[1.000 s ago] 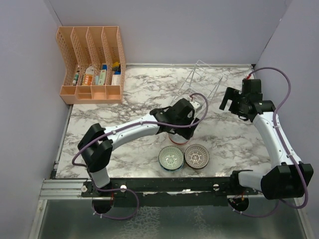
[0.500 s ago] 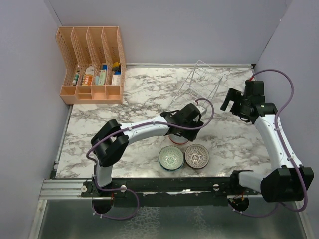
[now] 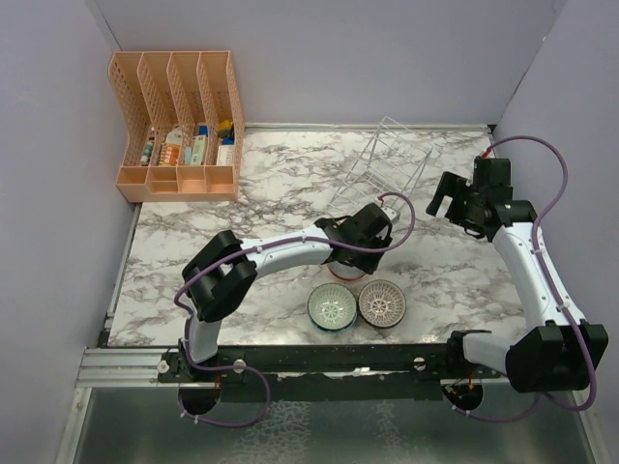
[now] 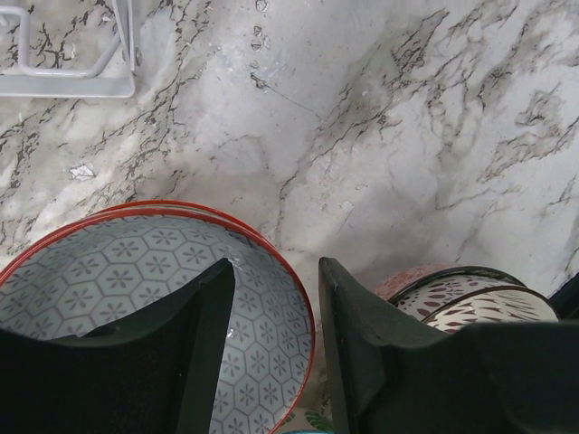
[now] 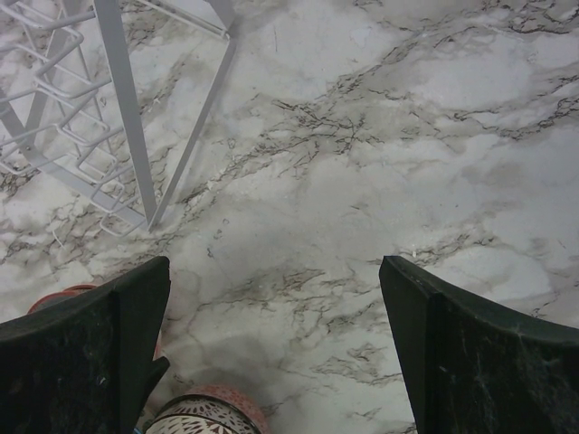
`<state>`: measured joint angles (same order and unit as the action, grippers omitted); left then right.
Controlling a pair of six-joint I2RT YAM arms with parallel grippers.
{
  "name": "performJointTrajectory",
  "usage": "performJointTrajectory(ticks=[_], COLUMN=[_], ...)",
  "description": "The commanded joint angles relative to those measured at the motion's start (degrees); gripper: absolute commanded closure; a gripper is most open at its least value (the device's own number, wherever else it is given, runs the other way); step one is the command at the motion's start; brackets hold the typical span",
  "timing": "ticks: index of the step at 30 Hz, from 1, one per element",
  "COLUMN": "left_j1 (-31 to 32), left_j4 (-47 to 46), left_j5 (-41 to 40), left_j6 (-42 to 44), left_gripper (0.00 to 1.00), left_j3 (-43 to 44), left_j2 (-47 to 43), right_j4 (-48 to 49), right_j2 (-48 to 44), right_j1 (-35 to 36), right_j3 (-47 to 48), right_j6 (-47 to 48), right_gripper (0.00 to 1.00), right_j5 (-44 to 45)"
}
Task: Load the bowls into the dish rack
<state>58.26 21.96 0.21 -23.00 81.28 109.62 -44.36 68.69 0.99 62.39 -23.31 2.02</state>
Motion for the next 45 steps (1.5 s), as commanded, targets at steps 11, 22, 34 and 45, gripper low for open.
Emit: performJointTrajectory(ticks=[11,22,34,45], left_j1=[0.28,0.28,0.45,0.43], left_j4=[1.84,3.55,6.07,4.83], left_j5=[-3.43,-4.85,-3.3,-3.56], left_j6=[0.85,0.15,1.41,1.14], left_gripper=[0.74,1.0,1.0,1.0], left_j3=[1.78,1.94,-2.84,-6.62], left_j2=[1.26,-0.84,-8.29,-15.64], right_j4=[1.92,2.32,2.3,2.39], right_j2=[-0.39,-0.65,-2.05,-2.37], right_j1=[-0.29,-0.29,-0.29,-0.34], right_j3=[0.23,-0.24,-1.7,-2.61], right_j6=[0.1,0.04,-0.26,-0.76], right_gripper=[0.0,0.01,0.01,0.02], right_j5=[-0.59,-1.17,-1.71,-2.61])
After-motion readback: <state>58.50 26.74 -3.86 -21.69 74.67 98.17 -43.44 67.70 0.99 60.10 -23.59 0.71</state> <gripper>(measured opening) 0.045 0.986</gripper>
